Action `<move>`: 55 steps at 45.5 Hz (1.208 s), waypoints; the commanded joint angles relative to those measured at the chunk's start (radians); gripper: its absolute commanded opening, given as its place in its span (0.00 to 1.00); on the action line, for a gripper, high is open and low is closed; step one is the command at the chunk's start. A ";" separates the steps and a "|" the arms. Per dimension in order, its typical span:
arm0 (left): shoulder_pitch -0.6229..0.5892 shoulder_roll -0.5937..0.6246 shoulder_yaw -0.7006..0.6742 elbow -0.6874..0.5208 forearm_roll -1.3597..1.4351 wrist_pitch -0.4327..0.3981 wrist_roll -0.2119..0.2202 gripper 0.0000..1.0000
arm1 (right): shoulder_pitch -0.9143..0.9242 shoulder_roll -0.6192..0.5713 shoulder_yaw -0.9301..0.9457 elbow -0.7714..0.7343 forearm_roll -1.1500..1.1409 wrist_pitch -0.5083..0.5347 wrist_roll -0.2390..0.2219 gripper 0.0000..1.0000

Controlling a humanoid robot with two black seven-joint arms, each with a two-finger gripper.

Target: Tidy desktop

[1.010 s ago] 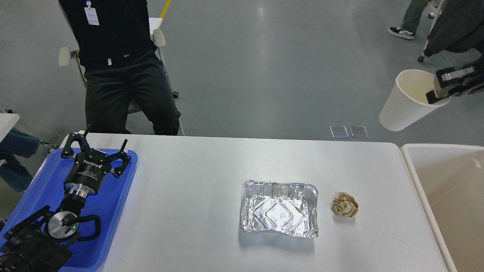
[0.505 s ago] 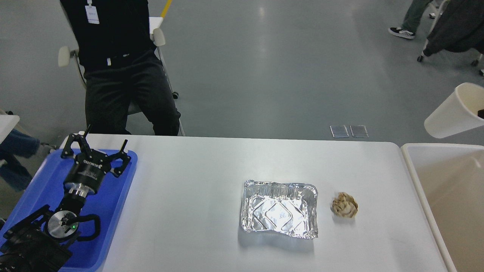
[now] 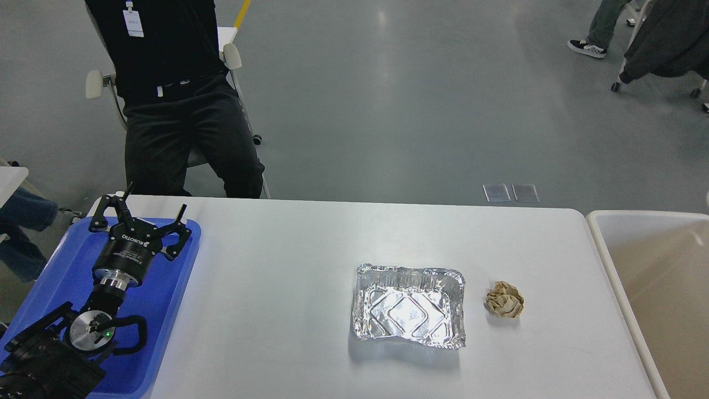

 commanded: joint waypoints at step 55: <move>0.000 0.000 0.000 0.000 0.000 0.001 0.000 0.99 | -1.179 0.746 0.578 -0.946 0.287 -0.413 -0.002 0.00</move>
